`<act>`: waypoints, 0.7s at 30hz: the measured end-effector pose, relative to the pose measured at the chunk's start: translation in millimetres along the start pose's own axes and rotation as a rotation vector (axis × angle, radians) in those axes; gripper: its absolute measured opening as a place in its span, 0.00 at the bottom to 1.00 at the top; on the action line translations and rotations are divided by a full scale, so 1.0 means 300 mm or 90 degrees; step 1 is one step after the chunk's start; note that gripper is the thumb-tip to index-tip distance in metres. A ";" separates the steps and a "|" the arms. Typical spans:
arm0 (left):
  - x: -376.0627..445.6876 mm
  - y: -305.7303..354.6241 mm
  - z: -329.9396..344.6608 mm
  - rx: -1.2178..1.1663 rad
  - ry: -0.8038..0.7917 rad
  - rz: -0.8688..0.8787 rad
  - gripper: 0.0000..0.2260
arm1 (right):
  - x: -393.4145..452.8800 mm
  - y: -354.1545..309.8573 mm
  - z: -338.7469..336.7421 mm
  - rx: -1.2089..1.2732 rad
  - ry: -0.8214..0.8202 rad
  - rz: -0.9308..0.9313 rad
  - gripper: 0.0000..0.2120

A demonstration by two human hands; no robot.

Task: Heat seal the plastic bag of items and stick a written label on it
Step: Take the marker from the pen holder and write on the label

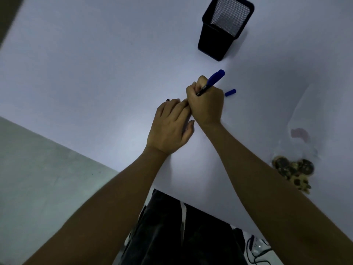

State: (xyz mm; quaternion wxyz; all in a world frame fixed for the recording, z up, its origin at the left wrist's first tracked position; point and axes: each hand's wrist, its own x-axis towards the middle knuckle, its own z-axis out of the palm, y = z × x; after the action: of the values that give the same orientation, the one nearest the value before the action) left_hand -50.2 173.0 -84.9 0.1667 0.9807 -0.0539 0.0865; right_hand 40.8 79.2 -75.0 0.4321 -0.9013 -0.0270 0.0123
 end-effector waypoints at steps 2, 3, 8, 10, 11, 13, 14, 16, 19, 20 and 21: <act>0.002 0.002 -0.002 -0.004 -0.001 -0.005 0.17 | 0.000 0.003 0.001 -0.010 0.004 -0.023 0.19; 0.002 0.004 -0.002 -0.006 -0.003 -0.009 0.17 | -0.002 0.006 0.000 -0.017 0.004 -0.026 0.20; -0.002 0.010 -0.002 -0.023 -0.006 -0.011 0.18 | -0.005 0.009 -0.006 -0.023 0.009 -0.028 0.21; -0.001 0.009 0.000 -0.026 -0.004 -0.013 0.18 | -0.005 0.008 -0.003 -0.016 0.015 -0.027 0.22; -0.001 0.009 0.001 -0.027 -0.002 -0.014 0.18 | -0.003 0.008 -0.001 -0.015 0.015 -0.024 0.23; -0.001 0.007 0.005 -0.031 0.006 -0.010 0.18 | -0.002 0.014 0.002 -0.023 0.010 -0.019 0.23; -0.002 0.006 0.007 -0.033 0.012 -0.008 0.18 | -0.003 0.019 0.004 -0.023 0.010 -0.018 0.22; -0.003 0.009 0.008 -0.038 0.021 -0.007 0.17 | -0.005 0.022 0.004 -0.019 0.016 -0.016 0.21; -0.003 0.012 0.010 -0.034 0.021 -0.010 0.17 | -0.008 0.022 0.002 -0.021 0.015 -0.016 0.22; -0.005 0.013 0.012 -0.032 0.018 -0.011 0.17 | -0.010 0.022 0.001 -0.020 0.016 -0.014 0.22; -0.008 0.015 0.014 -0.031 0.016 -0.010 0.17 | -0.011 0.021 -0.001 -0.015 0.019 -0.010 0.22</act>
State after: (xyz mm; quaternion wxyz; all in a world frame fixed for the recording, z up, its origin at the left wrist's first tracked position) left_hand -52.5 167.5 -87.8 0.1918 0.9756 -0.0462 0.0962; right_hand 37.6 74.9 -79.7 0.4216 -0.9064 -0.0279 -0.0051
